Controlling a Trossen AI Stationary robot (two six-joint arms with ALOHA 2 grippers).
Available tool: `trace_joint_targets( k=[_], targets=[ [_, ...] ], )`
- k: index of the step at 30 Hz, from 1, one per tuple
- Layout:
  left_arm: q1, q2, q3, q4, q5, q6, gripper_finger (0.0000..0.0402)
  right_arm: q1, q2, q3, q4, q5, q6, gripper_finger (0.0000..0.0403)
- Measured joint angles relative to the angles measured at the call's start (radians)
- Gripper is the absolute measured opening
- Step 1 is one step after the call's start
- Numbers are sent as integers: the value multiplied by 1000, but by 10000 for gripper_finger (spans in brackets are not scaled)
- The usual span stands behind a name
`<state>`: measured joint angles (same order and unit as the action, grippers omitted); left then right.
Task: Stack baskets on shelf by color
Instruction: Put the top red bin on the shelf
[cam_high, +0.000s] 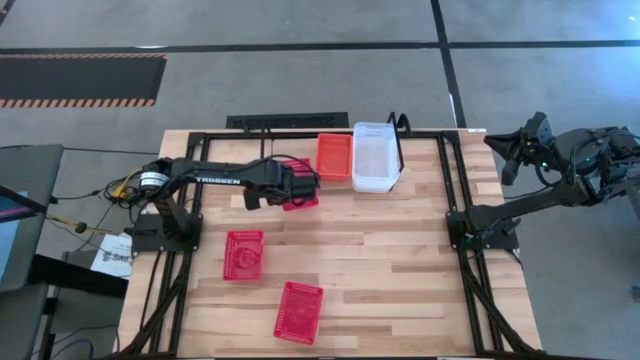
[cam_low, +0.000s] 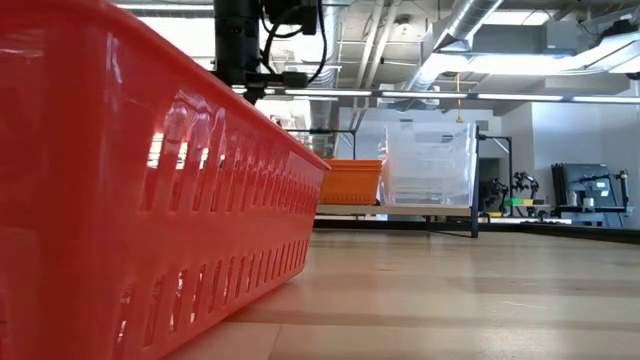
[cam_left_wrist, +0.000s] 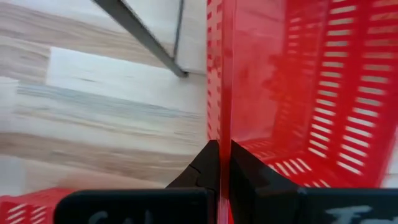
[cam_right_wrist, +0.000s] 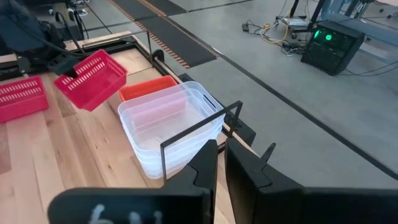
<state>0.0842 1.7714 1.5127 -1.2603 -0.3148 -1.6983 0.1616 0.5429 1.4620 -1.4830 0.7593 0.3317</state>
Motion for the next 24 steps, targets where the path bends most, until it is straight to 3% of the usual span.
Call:
trace_joint_targets(
  k=[6,13,24],
  targets=[
    [20,7,-32,16,28,11,0,0,0,0,0,0,0,52],
    [22,18,-106,194,49,36,0,0,-1,0,2,0,0,52],
    [37,16,-190,243,83,10,0,0,-1,0,2,0,1,52]
  ],
)
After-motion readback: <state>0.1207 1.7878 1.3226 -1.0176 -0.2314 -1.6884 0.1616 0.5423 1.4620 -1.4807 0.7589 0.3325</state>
